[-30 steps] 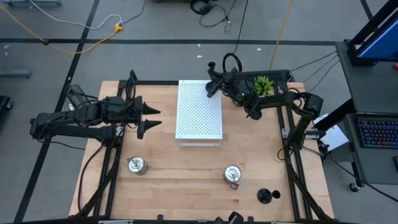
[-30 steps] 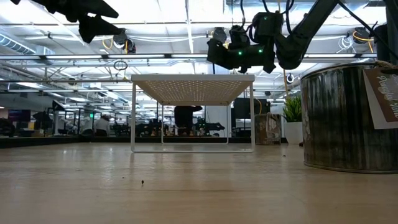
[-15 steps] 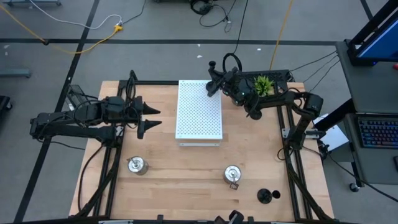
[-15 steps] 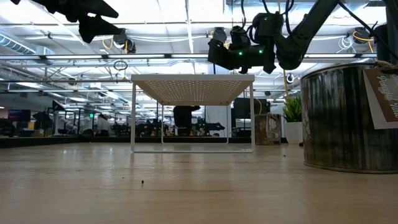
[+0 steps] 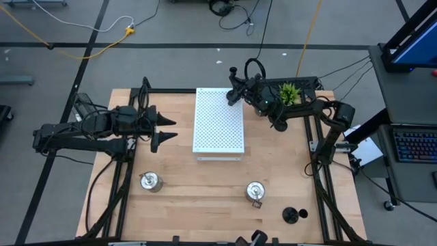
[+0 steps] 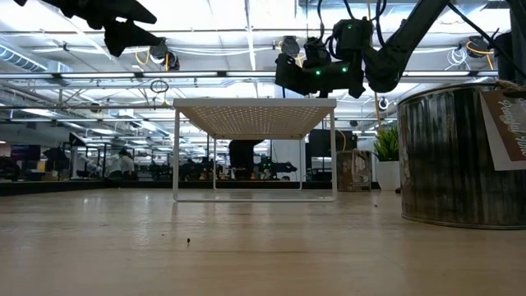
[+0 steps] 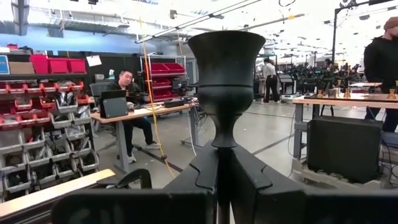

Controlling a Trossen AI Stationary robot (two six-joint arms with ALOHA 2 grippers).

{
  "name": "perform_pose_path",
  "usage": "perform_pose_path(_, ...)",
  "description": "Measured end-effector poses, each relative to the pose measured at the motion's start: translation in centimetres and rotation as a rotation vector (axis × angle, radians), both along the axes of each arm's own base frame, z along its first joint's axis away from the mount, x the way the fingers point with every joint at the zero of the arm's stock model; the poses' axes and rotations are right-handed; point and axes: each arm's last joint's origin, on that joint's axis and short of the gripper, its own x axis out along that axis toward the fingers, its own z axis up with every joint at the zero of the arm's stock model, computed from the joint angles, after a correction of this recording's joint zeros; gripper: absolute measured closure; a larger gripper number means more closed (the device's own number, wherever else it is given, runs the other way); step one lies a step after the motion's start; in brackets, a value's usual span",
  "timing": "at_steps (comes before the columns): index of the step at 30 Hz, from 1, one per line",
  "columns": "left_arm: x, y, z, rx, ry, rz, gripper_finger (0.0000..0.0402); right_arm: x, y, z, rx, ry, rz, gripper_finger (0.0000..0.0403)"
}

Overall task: Pick & Place candle stick holders
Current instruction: Put the top left black candle holder on the shelf

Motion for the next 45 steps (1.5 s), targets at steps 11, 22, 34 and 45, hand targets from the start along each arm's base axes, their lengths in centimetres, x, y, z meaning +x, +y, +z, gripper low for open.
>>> perform_pose_path(11, 0.01, 0.0, 0.02, 0.011, -0.001, -0.003, 0.0153, 0.0, -0.06, -0.11, 0.009, 0.01, -0.004, 0.0394)
perform_pose_path(22, 0.01, 0.0, 0.03, 0.011, -0.002, -0.004, 0.0153, 0.0, -0.07, -0.14, 0.025, 0.0, 0.0, 0.0368)
perform_pose_path(34, 0.01, 0.0, 0.03, 0.013, -0.001, -0.004, 0.0153, 0.04, -0.09, -0.33, 0.042, 0.01, 0.005, 0.031)
perform_pose_path(45, 0.01, 0.0, 0.03, 0.015, -0.001, -0.005, 0.0153, 0.02, -0.07, -0.21, 0.036, 0.0, 0.006, 0.0309)
